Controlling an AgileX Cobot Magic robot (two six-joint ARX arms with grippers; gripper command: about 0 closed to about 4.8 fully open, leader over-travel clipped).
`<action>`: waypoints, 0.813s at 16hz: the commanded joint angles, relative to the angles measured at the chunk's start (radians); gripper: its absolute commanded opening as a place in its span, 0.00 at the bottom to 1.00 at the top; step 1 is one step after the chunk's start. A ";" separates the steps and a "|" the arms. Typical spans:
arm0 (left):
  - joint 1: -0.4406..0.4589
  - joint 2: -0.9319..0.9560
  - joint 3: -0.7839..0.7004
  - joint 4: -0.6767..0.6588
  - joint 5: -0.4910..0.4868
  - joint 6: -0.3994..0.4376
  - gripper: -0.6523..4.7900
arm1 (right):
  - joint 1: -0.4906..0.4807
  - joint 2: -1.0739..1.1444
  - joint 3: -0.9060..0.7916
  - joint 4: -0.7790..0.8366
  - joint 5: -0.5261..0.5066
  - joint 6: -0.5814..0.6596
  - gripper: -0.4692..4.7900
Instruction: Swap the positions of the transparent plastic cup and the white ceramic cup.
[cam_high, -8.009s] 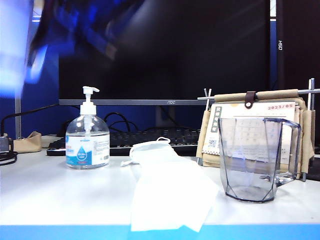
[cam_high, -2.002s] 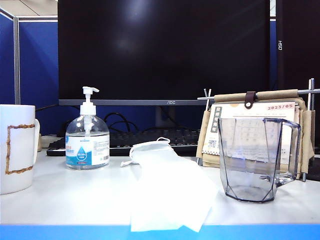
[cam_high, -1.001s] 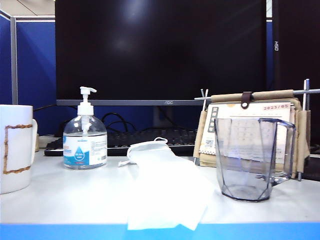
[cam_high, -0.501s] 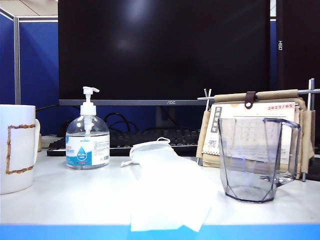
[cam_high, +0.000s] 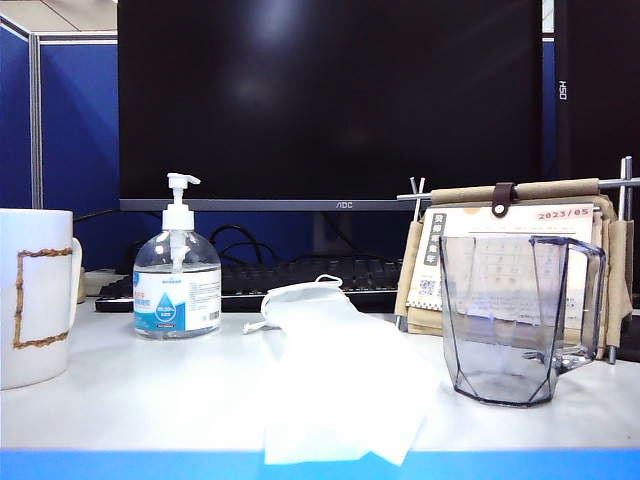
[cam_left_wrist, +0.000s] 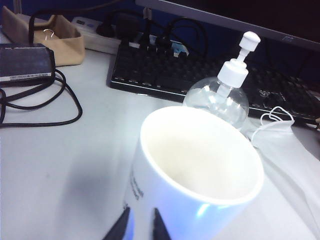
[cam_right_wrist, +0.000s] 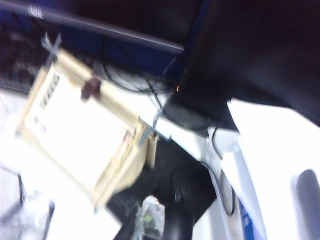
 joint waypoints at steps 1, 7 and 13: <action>0.002 -0.001 0.000 -0.013 0.005 -0.002 0.23 | 0.000 0.000 -0.017 0.067 -0.077 0.013 0.11; 0.002 -0.001 0.000 -0.013 0.005 -0.002 0.23 | 0.000 -0.017 -0.013 0.179 0.076 0.010 0.11; 0.001 -0.001 0.000 -0.013 0.005 -0.002 0.23 | -0.014 -0.033 -0.013 0.157 0.306 0.009 0.11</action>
